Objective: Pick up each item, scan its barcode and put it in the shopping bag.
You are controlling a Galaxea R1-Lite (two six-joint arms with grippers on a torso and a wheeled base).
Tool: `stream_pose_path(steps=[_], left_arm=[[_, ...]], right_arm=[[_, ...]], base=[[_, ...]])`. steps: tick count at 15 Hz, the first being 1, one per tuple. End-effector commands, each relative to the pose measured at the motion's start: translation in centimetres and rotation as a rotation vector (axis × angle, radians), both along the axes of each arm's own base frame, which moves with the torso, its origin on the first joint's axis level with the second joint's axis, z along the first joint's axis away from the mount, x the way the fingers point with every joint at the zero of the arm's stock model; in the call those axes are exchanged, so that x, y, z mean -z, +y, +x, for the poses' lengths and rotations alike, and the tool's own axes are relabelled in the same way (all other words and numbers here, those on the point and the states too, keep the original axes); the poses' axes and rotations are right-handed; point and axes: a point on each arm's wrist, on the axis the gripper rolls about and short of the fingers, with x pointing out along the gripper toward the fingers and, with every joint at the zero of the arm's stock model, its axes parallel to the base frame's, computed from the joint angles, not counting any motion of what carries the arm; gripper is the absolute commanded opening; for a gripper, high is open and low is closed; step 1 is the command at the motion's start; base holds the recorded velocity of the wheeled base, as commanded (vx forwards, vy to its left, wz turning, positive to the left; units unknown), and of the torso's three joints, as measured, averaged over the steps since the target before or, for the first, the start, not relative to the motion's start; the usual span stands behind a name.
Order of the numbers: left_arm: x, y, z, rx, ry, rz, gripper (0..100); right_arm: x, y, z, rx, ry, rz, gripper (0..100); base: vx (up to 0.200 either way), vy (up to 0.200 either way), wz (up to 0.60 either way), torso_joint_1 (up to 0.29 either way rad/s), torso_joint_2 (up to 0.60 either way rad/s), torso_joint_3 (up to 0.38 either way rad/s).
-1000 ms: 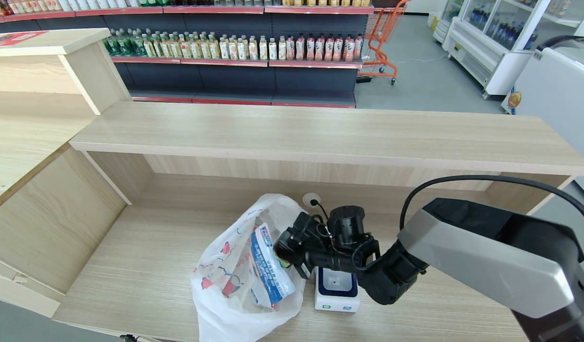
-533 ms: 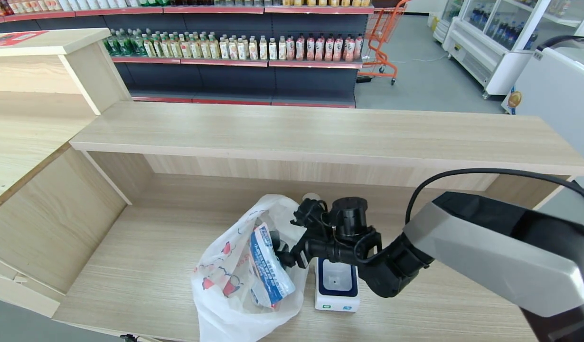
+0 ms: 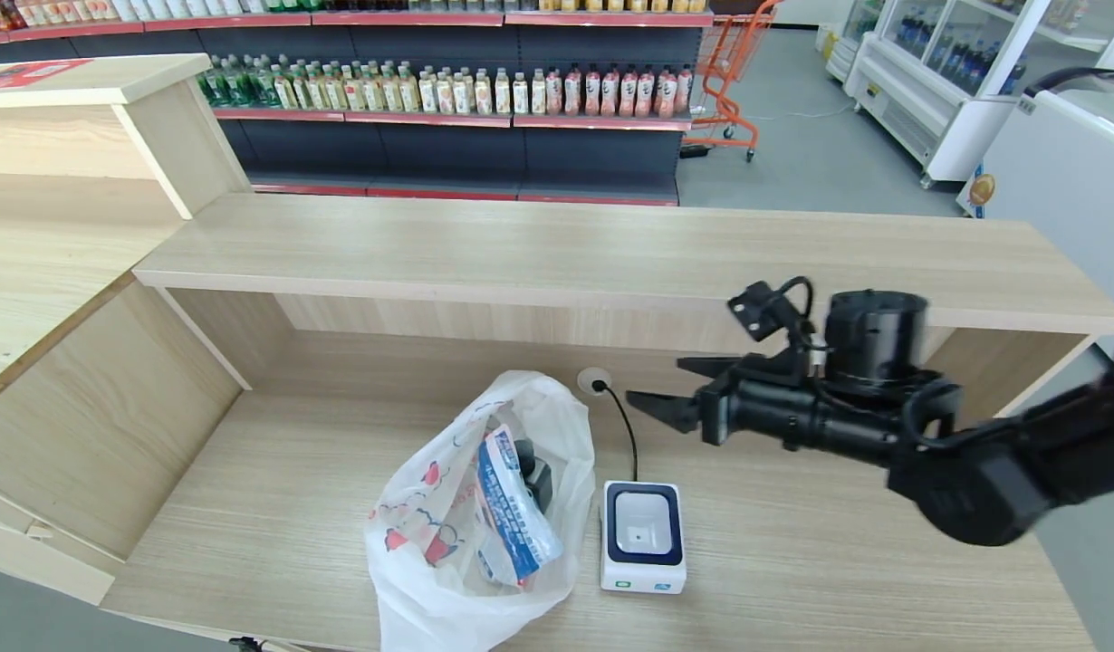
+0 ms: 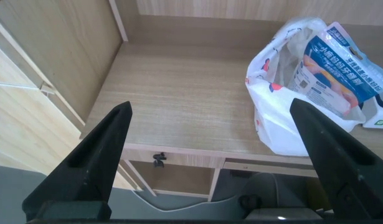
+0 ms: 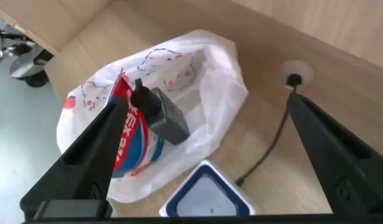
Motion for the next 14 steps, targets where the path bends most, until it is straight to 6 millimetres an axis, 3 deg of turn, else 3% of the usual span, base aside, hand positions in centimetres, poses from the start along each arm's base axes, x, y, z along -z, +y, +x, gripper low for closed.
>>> stream_pose_path(steps=[1,3,5,6,7,10,14], left_arm=[[0.0,0.0,0.0,0.000,-0.001,0.000,100],[0.0,0.0,0.0,0.000,-0.001,0.000,100],[0.0,0.0,0.0,0.000,-0.001,0.000,100],[0.0,0.0,0.0,0.000,-0.001,0.000,100],[0.0,0.0,0.0,0.000,-0.001,0.000,100],[0.0,0.0,0.0,0.000,-0.001,0.000,100],[0.0,0.0,0.0,-0.001,-0.001,0.000,100]], right_arm=[[-4.9,-10.3,-11.1,0.247,-0.073,-0.024,100],[-2.8,-13.6,-17.2,0.449,-0.029,-0.061,100],[1.8,-14.4,-23.5,0.595,-0.033,-0.077,100],[3.3,-14.4,-25.5,0.636,-0.080,-0.075,100],[3.3,-14.4,-27.3,0.647,-0.162,-0.054,100],[7.1,-14.2,-31.4,0.682,-0.140,-0.057,100],[6.8,-14.5,-31.6,0.836,-0.181,-0.011,100]], base=[[0.000,0.000,0.00,0.000,0.00,0.000],[0.000,0.000,0.00,0.000,0.00,0.000],[0.000,0.000,0.00,0.000,0.00,0.000],[0.000,0.000,0.00,0.000,0.00,0.000],[0.000,0.000,0.00,0.000,0.00,0.000],[0.000,0.000,0.00,0.000,0.00,0.000],[0.000,0.000,0.00,0.000,0.00,0.000]])
